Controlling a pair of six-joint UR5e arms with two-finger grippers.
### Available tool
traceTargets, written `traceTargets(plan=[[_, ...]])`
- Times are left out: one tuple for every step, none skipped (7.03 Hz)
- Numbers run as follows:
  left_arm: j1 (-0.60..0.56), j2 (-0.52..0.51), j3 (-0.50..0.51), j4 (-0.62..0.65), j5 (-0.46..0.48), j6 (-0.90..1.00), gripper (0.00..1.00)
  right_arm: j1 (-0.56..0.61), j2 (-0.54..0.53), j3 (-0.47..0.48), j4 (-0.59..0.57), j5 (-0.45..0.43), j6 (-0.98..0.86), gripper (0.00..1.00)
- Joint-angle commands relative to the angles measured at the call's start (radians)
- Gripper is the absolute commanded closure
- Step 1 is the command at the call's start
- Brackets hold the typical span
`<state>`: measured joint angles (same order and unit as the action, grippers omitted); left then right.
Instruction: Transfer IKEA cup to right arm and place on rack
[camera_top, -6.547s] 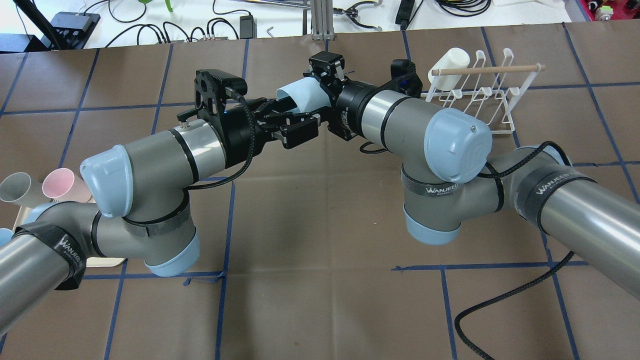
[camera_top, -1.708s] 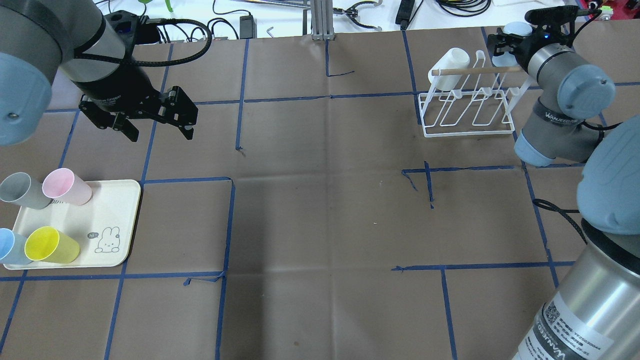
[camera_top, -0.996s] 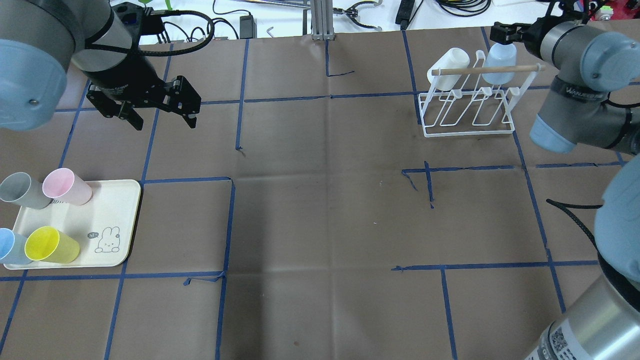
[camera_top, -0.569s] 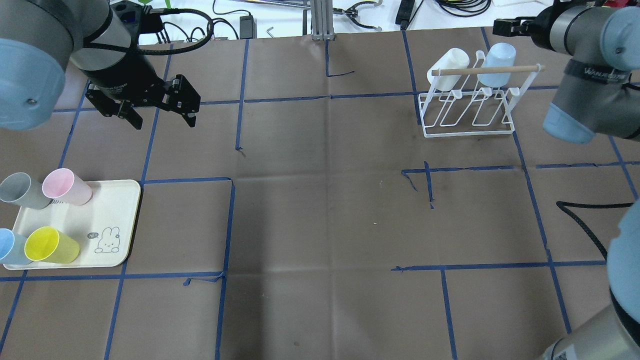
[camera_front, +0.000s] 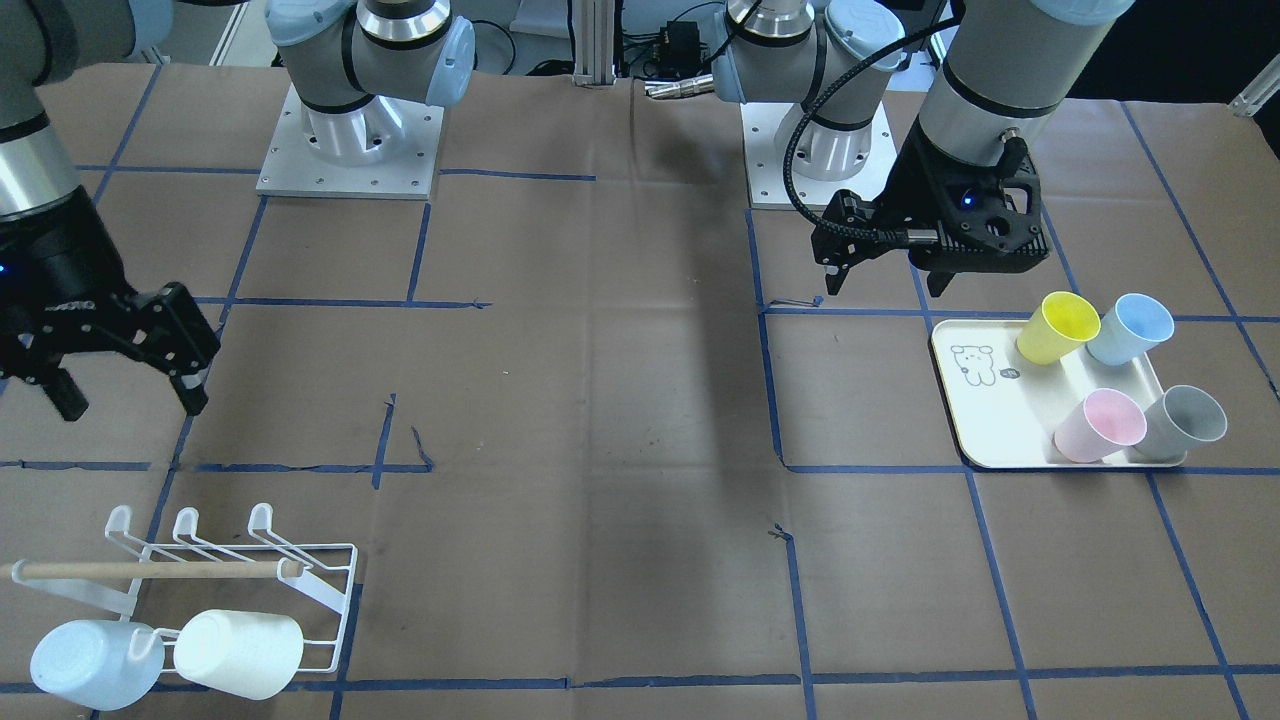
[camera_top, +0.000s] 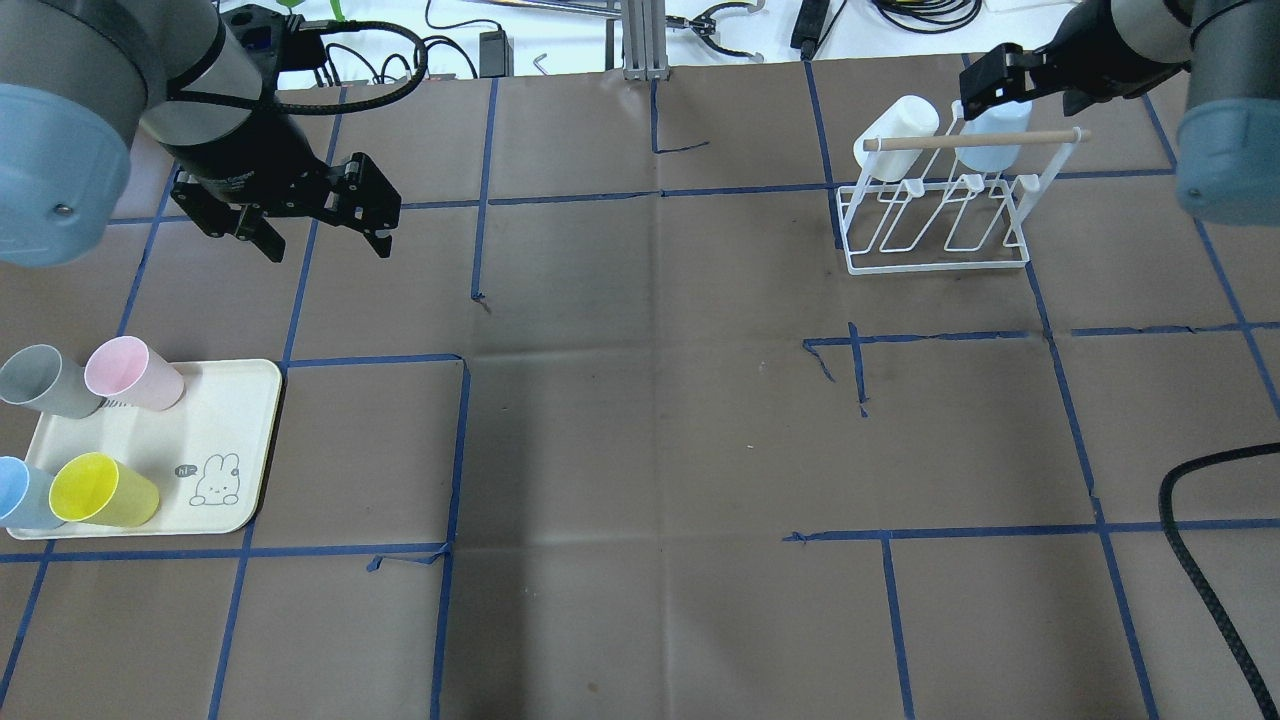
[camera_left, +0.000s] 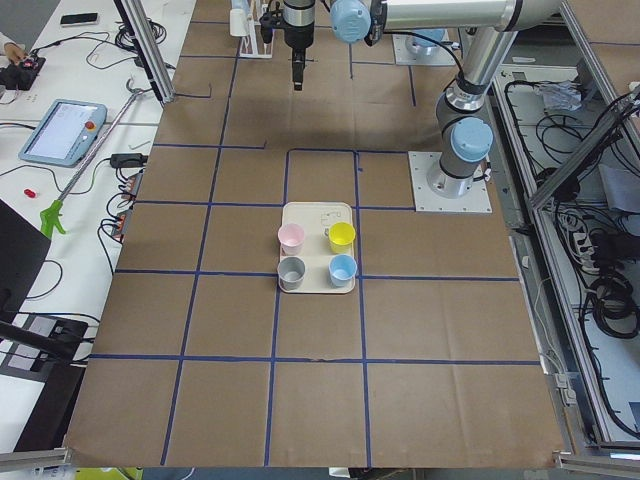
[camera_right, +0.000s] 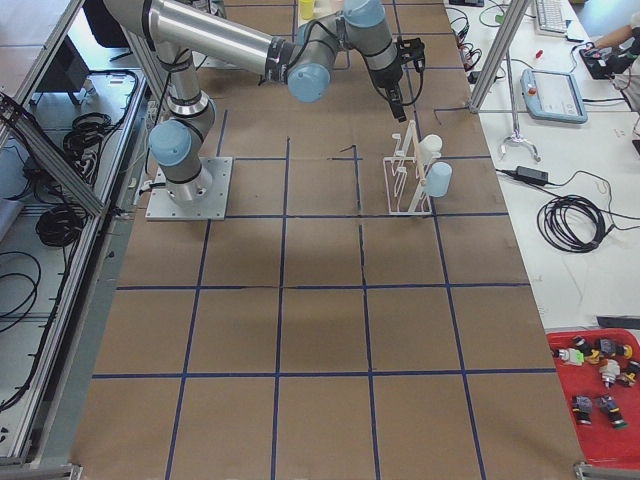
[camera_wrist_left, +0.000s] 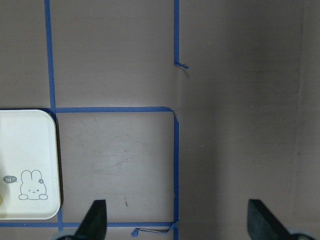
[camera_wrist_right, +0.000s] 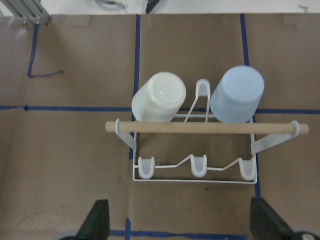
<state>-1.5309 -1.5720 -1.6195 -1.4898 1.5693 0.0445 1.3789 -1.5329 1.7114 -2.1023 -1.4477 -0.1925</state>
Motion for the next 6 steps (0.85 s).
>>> traceTargets(plan=[[0.0,0.001,-0.002,0.0,0.0,0.0,0.0,0.121,-0.073,-0.007,0.248,-0.077,0.153,0.0],[0.0,0.0,-0.002,0.0,0.0,0.0,0.0,0.174,-0.07,-0.021,0.267,-0.106,0.172,0.0],[0.0,0.001,-0.002,0.0,0.0,0.0,0.0,0.184,-0.072,-0.042,0.339,-0.102,0.174,0.0],[0.0,0.001,-0.002,0.0,0.0,0.0,0.0,0.184,-0.078,-0.048,0.397,-0.097,0.174,0.0],[0.0,0.001,-0.002,0.0,0.0,0.0,0.0,0.187,-0.081,-0.049,0.444,-0.095,0.174,0.0],[0.0,0.003,-0.002,0.0,0.0,0.0,0.0,0.187,-0.082,-0.052,0.452,-0.094,0.174,0.0]])
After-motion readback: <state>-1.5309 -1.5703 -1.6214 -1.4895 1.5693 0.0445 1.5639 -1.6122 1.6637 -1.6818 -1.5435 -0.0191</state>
